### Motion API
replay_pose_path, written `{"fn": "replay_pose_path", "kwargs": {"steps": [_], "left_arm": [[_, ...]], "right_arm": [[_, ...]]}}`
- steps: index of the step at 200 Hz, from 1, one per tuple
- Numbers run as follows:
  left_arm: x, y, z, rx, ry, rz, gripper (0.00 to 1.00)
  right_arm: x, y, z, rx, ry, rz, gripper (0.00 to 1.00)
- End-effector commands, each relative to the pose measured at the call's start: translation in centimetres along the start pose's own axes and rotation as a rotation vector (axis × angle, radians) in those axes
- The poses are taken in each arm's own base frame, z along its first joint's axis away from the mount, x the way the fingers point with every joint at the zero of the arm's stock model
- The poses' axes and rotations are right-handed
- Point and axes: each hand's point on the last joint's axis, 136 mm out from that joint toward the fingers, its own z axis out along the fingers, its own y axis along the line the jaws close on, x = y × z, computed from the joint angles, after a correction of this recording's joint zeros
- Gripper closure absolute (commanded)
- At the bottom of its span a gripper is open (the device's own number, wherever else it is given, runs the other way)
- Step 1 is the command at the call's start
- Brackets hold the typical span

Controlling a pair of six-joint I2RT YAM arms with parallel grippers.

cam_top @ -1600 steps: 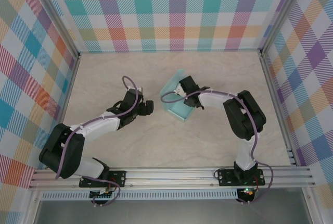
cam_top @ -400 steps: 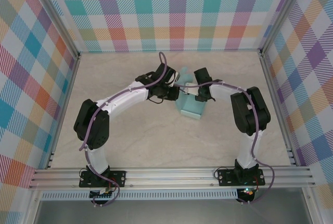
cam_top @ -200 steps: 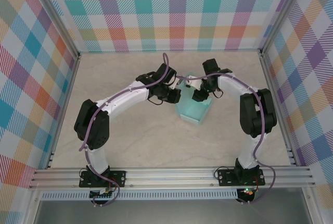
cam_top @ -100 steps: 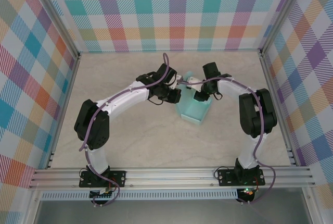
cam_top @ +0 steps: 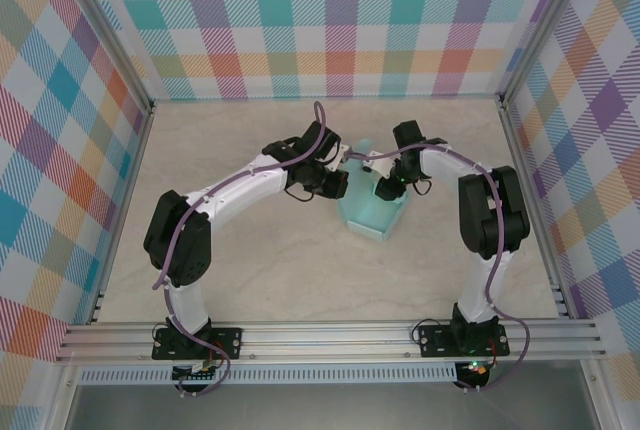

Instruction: Fold the paper box

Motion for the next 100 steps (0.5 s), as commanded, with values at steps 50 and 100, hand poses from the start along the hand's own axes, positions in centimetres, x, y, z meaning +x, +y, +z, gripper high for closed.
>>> {"fn": "replay_pose_path", "kwargs": {"steps": [50,100], "left_arm": [[-0.7,-3.0,0.2,0.117,-0.003,-0.001,1.00],[-1.0,-3.5,0.3,0.151,-0.013,-0.024,1.00]], "right_arm": [[2.7,0.8,2.7,0.065,0.103,-0.036,0.75],[3.4,0.0,2.6,0.214,0.166,-0.226,0.76]]}}
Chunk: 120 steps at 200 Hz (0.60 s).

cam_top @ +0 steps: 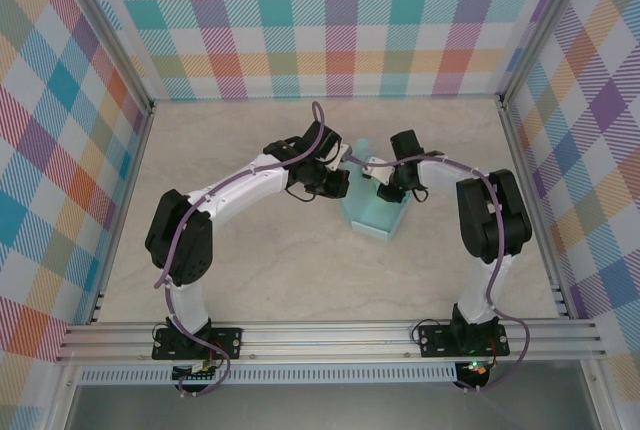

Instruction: Fold the paper box

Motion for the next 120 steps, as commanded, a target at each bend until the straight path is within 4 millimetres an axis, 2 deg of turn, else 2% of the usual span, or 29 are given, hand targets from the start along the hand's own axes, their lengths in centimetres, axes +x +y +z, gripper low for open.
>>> {"fn": "replay_pose_path", "kwargs": {"steps": [1,34,74,94,116,120], "left_arm": [[-0.8,-3.2,0.1,0.126,-0.017,0.040,1.00],[-0.8,-3.2,0.1,0.130,-0.018,0.036,1.00],[-1.2,-3.6,0.3,0.146,-0.031,0.027,1.00],[-1.2,-3.9,0.3,0.155,-0.031,0.023,1.00],[-0.9,-3.9,0.4,0.154,-0.025,0.024,1.00],[-1.0,-3.8,0.4,0.152,-0.027,0.023,0.97]], "right_arm": [[2.3,1.0,1.2,0.053,0.126,-0.169,0.76],[2.8,0.4,1.3,0.113,0.171,-0.251,0.78],[3.5,0.0,3.4,0.259,0.199,-0.360,0.75],[3.3,-0.2,3.6,0.320,0.173,-0.397,0.76],[2.8,0.3,3.2,0.296,0.144,-0.399,0.83],[2.7,0.4,3.0,0.287,0.139,-0.392,0.86]]}}
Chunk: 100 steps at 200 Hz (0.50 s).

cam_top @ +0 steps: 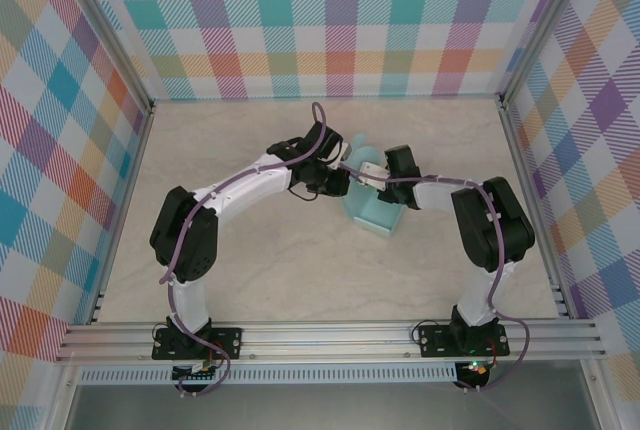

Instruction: Fold the paper box

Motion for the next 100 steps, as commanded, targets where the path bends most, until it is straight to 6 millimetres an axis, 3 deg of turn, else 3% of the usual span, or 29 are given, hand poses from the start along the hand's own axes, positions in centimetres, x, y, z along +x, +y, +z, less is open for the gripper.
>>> {"fn": "replay_pose_path", "kwargs": {"steps": [1,28,53,65,73,77,100], "left_arm": [[-0.1,-4.5,-0.9,0.170,-0.001,0.058,0.96],[-1.2,-4.7,-2.4,0.170,-0.067,0.080,0.54],[-2.7,-5.0,-5.1,0.196,-0.143,0.103,0.34],[-3.4,-4.8,-6.9,0.207,-0.192,0.101,0.17],[-3.7,-4.6,-8.1,0.213,-0.227,0.097,0.13],[-3.8,-4.3,-8.7,0.212,-0.245,0.093,0.02],[-3.9,-1.8,-11.9,0.201,-0.330,0.041,0.00]], "right_arm": [[2.6,4.4,1.1,-0.090,0.118,-0.214,0.86],[1.6,3.0,0.0,-0.125,0.096,-0.046,0.91],[0.1,0.9,-1.6,-0.135,0.050,0.172,0.95],[-0.4,0.1,-2.3,-0.144,0.030,0.264,0.95],[-0.6,-0.5,-2.8,-0.141,0.024,0.315,0.96],[-0.7,-0.9,-3.0,-0.134,0.022,0.344,0.96],[-1.3,-2.8,-4.7,-0.108,-0.021,0.544,1.00]]}}
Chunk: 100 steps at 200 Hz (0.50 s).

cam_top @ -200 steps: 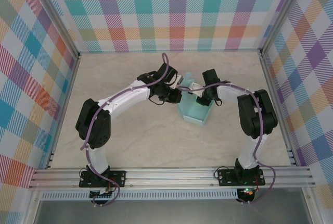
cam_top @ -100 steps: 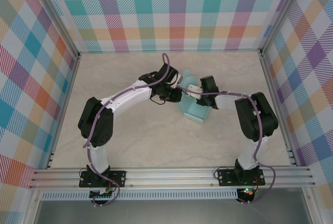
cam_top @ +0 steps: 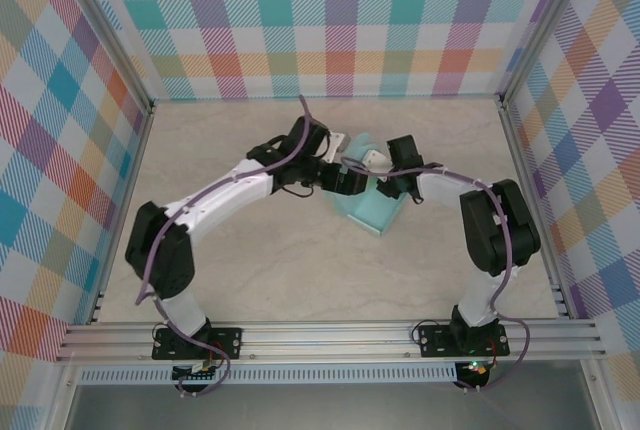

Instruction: Fold the paper box

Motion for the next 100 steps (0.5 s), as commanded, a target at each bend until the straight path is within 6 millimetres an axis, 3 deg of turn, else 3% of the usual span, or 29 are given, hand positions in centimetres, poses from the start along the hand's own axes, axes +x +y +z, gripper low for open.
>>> {"fn": "replay_pose_path", "kwargs": {"steps": [1,21,40,74,100], "left_arm": [[-2.7,0.3,-5.3,0.039,-0.169,-0.008,0.00],[-1.9,3.1,-8.0,-0.010,-0.226,-0.081,0.00],[-0.4,4.8,-9.2,0.000,-0.273,-0.128,0.00],[2.3,7.7,-10.3,-0.032,-0.370,-0.252,0.00],[3.0,7.3,-8.8,0.080,-0.436,-0.352,0.00]], "right_arm": [[-0.9,-1.1,-2.5,-0.017,-0.037,0.257,1.00],[-1.6,-2.4,-4.3,-0.015,-0.101,0.428,1.00],[-2.0,-3.7,-5.4,0.006,-0.155,0.561,0.98],[-0.8,-5.5,-5.4,0.023,-0.189,0.733,1.00],[-1.1,-6.2,-5.8,0.023,-0.243,0.848,1.00]]}}
